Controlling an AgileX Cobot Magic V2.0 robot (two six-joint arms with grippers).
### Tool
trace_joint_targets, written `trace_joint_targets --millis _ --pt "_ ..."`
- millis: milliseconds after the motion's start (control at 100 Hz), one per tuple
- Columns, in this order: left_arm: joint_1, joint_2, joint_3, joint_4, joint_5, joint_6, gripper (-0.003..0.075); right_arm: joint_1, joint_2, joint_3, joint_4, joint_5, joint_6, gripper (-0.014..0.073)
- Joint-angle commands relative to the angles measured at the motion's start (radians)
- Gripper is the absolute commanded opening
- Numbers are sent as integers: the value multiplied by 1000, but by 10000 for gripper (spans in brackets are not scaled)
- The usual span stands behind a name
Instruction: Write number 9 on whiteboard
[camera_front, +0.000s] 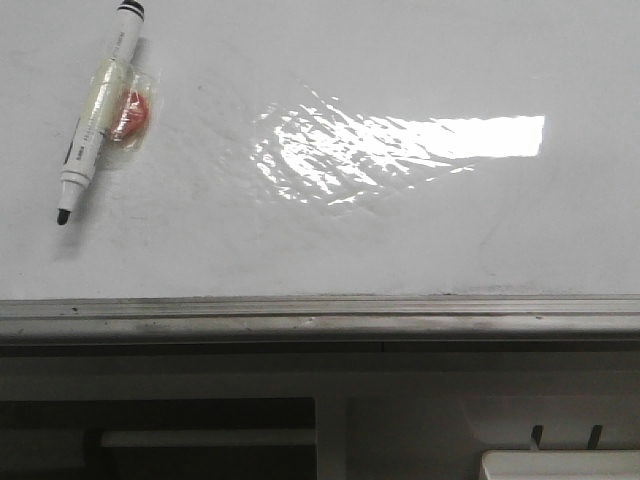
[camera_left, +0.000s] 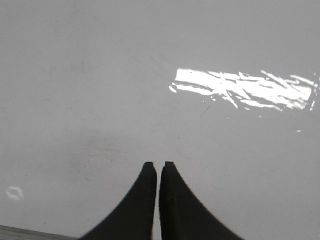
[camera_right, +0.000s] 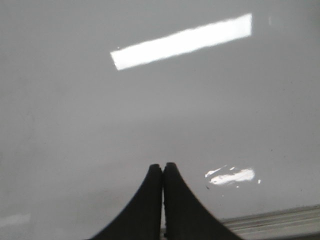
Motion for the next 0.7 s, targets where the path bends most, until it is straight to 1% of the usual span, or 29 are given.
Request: trace_joint_targets --millis 0,50,100,280,340,370,380,410,430,440,450,460,500,520,530,560,590,630,690 --pt "-8 89 -117 77 57 12 -20 -6 98 -103 14 19 -3 -70" --pt "-8 131 -153 85 60 12 -20 -6 145 -139 20 62 -3 -70" --pt "-8 168 -171 85 43 12 -20 -6 185 -167 25 76 -3 -70" --pt "-8 249 -183 129 -29 30 -18 -2 250 -184 23 26 -3 -70" --pt "-11 264 -183 125 -60 30 2 -2 250 -184 23 24 -3 -70" --pt "-13 269 -179 125 -83 30 29 -2 250 -184 23 26 -3 -70" --pt "-15 272 -179 125 -95 30 55 -2 250 -184 23 26 -3 -70" --pt "-20 276 -178 125 -115 30 87 -2 250 -184 23 28 -3 -70" --pt "-28 279 -175 125 -129 30 136 -2 250 -184 23 30 -3 -70" --pt "-28 279 -175 125 -133 30 136 -2 250 -184 23 30 -3 -70" --pt "-32 281 -175 125 -141 30 176 -2 250 -184 23 30 -3 -70" --pt "-32 283 -175 125 -144 30 176 -2 250 -184 23 30 -3 -70" --pt "-43 290 -173 125 -158 30 262 -2 250 -184 23 29 -3 -70" --pt "-50 293 -167 125 -167 30 318 -2 250 -184 23 29 -3 -70" --pt "-51 296 -166 125 -170 30 318 -2 250 -184 23 29 -3 -70" --pt "-57 304 -158 125 -185 30 375 -2 250 -184 23 31 -3 -70" --pt "-64 317 -148 122 -209 28 411 -2 250 -184 23 31 -3 -70" --pt "-76 334 -137 100 -248 28 427 -2 250 -184 23 31 -3 -70" --pt "-100 359 -128 57 -301 28 425 -2 250 -184 23 31 -3 -70"
